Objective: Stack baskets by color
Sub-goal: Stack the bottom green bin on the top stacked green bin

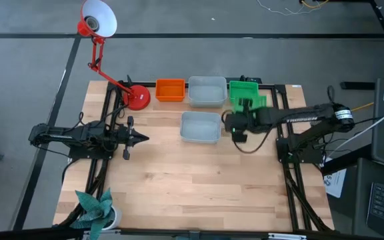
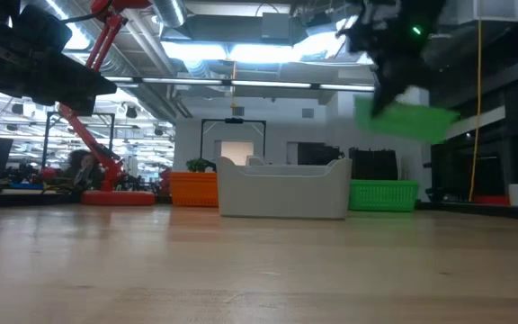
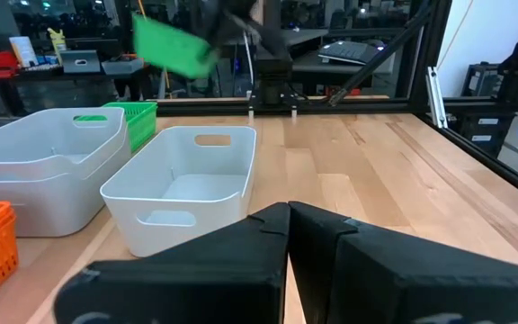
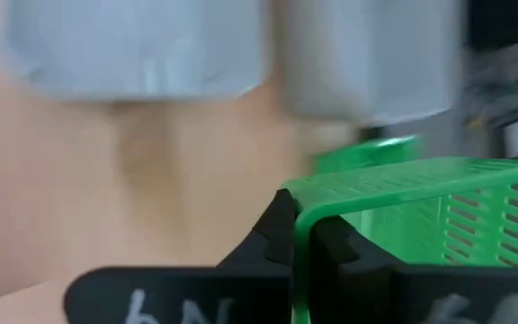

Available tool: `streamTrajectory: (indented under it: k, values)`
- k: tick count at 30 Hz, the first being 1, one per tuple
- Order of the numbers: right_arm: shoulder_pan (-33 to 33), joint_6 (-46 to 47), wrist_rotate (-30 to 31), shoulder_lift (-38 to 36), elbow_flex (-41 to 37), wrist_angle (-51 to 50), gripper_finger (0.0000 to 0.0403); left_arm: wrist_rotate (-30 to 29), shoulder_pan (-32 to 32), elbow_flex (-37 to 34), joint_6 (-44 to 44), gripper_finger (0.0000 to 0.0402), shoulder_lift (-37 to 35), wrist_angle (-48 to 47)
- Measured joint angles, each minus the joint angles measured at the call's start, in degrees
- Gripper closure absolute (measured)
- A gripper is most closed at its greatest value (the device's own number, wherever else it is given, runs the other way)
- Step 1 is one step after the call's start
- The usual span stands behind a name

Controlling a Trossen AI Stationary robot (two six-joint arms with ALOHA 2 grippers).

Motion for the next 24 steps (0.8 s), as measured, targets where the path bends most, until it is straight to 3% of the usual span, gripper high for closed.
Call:
streamTrajectory:
  k: [6,10,14,20,24]
  values:
    - [-12.55,-13.81,-4.25,-0.02,10.53,1.19,0.0403,0.00,0.01,0.00,0.00,0.0401,0.00,0.00]
    - [-25.52,-17.64,-13.59,-0.04,13.09,5.05,0.0403,0.00,0.00,0.00,0.00,0.0401,0.00,0.00]
    - [-34.91,-21.96,-20.93,1.76,13.07,2.54,0.0403,0.00,0.01,0.00,0.00,0.0401,0.00,0.00]
    - [-39.33,-25.78,-27.68,7.35,13.00,4.54,0.0403,0.00,0.00,0.00,0.00,0.0401,0.00,0.00]
    - [-40.15,-26.78,-28.59,12.43,13.00,5.88,0.0403,0.00,0.00,0.00,0.00,0.0401,0.00,0.00]
